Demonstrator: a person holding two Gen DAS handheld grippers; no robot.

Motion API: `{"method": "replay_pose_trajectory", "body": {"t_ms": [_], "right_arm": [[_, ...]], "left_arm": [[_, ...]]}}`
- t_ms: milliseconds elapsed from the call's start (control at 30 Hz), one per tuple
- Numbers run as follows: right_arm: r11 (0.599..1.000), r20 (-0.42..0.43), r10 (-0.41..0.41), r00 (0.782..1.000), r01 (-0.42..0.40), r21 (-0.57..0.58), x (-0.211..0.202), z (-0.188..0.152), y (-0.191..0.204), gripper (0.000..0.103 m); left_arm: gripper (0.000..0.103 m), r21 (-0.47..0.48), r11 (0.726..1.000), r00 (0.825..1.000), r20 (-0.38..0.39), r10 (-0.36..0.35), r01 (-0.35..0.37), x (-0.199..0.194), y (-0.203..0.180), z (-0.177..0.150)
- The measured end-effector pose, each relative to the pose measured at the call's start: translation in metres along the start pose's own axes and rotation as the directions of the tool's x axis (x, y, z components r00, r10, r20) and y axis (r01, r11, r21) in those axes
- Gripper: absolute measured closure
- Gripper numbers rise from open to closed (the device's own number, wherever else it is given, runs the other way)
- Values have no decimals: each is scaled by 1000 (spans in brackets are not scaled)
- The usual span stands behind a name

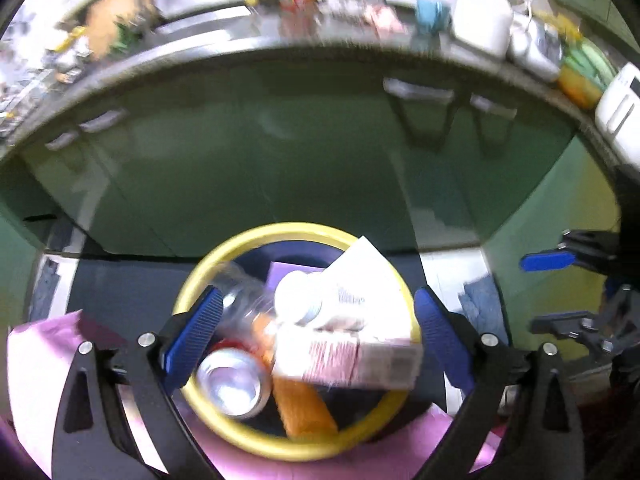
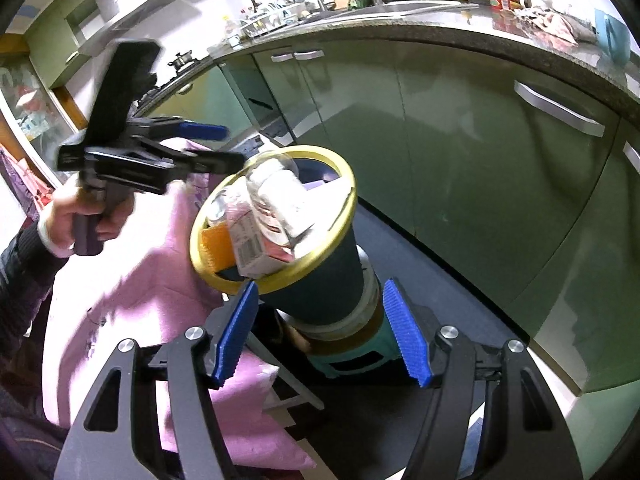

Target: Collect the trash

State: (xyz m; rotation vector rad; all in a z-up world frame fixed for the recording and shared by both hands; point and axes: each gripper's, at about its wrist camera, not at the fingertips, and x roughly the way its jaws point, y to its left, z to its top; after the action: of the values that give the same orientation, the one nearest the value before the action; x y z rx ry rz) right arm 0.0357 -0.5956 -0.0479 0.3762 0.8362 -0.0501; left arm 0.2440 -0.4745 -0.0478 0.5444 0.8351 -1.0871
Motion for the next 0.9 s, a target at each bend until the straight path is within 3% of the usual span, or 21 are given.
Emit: {"method": "replay_pose_trajectory", "body": {"t_ms": [167,200,300,433,567,700,800,900], "right_arm": [[999,18,30,999,-29,-23,-5,0,15,35],[999,25,31,999,-30,-33,-6,-1,21,31],[997,31,43,999,-41,-72,-9,-5,41,30],[987,23,80,997,-76,-140,-12,-14,77,29],[974,31,97,995,-89,-207,-17,-23,112,22],[963,56,104,993,-86,-256,-26,-32,145,7],[955,71,106,992,-81,-286,-34,-37,164,5],[942,82,101,991,-69,-329,-42,-42,181,5]], "left_arm": [[7,-164,983,982,160,103,-76,-104,3,-65],[7,-204,975,975,179,129,-91,-119,4,-78],[7,-364,923,953,215,214,-125,-172,9,-136],[7,-554,800,902,186,389,-231,-229,5,-215],[7,-723,617,824,118,554,-311,-280,-8,-293],[7,-770,464,732,-5,681,-437,-313,-28,-337],[7,-791,392,674,-34,738,-469,-333,-45,-357],[7,-817,344,638,-36,769,-462,-348,-52,-373]]}}
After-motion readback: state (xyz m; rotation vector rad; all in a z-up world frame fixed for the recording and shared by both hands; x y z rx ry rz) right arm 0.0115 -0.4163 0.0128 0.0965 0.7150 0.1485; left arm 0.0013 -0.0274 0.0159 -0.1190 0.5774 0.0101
